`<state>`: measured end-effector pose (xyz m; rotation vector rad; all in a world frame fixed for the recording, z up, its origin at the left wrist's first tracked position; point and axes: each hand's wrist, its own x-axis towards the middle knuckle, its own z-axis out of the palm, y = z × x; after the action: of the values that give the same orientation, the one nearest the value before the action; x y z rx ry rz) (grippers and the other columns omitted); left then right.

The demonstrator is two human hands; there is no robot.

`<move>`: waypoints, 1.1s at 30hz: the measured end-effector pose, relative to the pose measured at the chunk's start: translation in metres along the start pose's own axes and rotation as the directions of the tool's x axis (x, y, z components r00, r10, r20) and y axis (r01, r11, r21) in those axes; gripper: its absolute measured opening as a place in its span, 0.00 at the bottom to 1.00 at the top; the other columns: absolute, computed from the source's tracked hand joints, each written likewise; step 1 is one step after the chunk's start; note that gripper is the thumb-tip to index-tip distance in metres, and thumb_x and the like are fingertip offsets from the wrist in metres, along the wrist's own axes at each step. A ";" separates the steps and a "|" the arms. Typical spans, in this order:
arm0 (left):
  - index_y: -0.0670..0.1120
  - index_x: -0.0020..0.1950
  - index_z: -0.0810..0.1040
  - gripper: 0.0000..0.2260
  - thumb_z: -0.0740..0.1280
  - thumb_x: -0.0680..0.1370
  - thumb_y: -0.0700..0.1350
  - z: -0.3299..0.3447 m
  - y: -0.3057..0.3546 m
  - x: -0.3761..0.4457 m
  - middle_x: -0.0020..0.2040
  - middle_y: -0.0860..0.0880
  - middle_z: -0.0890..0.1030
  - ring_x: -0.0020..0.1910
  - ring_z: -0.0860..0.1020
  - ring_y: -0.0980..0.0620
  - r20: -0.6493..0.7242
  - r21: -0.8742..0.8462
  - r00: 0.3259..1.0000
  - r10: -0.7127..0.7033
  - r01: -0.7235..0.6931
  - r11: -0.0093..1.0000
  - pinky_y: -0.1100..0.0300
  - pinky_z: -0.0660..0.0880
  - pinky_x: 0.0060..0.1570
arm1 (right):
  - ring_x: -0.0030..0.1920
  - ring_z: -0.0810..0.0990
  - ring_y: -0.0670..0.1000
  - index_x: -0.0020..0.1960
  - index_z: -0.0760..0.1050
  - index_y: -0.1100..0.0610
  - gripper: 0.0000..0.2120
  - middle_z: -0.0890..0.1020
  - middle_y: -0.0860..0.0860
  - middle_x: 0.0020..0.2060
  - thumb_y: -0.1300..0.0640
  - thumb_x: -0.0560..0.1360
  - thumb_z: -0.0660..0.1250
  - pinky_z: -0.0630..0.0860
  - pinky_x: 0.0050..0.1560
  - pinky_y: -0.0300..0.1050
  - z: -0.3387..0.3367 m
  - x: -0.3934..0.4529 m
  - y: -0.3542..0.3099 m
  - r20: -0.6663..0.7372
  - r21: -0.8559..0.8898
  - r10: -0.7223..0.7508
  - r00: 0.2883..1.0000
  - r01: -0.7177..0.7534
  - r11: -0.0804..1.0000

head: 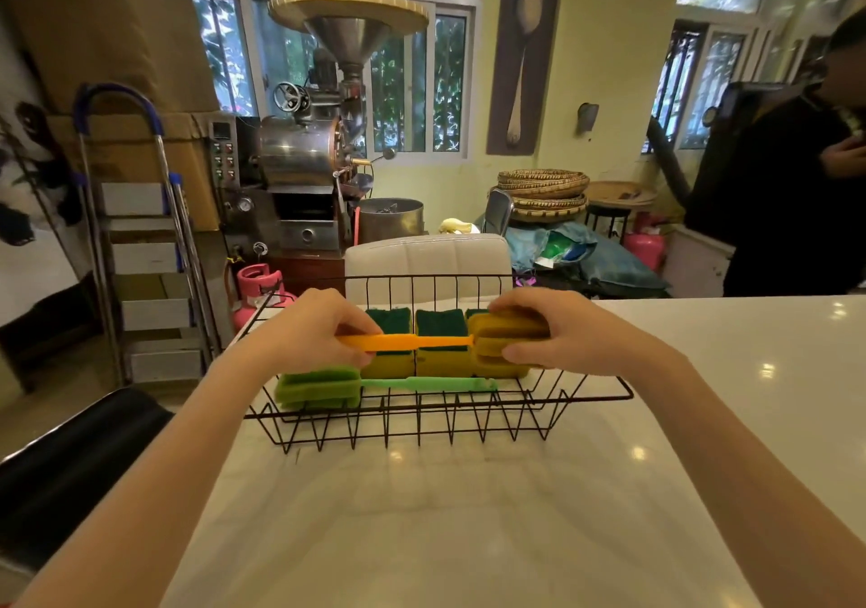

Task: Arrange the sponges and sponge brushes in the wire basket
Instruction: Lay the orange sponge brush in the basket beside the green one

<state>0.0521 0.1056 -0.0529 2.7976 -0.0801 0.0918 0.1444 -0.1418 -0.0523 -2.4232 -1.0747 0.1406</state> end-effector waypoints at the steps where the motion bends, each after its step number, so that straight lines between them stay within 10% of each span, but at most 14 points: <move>1: 0.50 0.54 0.79 0.12 0.69 0.71 0.44 0.003 -0.002 0.003 0.38 0.59 0.76 0.39 0.73 0.59 0.015 0.014 1.000 0.000 0.000 1.000 0.69 0.67 0.39 | 0.55 0.73 0.49 0.63 0.67 0.47 0.22 0.73 0.47 0.55 0.52 0.71 0.68 0.73 0.51 0.40 0.004 0.002 0.005 0.020 0.021 0.007 1.000 -0.007 1.000; 13: 0.47 0.53 0.80 0.10 0.67 0.72 0.44 0.031 -0.004 0.014 0.47 0.53 0.80 0.45 0.75 0.57 0.219 0.100 0.974 -0.052 0.031 0.995 0.65 0.73 0.49 | 0.45 0.74 0.48 0.36 0.71 0.43 0.11 0.76 0.45 0.41 0.54 0.66 0.73 0.70 0.40 0.38 0.022 0.021 0.022 0.163 -0.056 -0.007 0.987 0.017 0.998; 33: 0.47 0.55 0.79 0.11 0.63 0.75 0.41 0.029 0.001 0.011 0.51 0.50 0.82 0.37 0.73 0.63 0.263 0.109 0.965 -0.014 -0.016 0.994 0.73 0.69 0.40 | 0.47 0.75 0.47 0.47 0.75 0.49 0.06 0.76 0.43 0.41 0.55 0.76 0.59 0.71 0.52 0.43 0.015 0.014 0.015 0.206 -0.025 0.075 0.976 -0.071 0.997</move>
<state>0.0648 0.0943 -0.0789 2.9031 -0.1447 -0.2857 0.1597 -0.1338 -0.0712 -2.5074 -1.0780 0.4176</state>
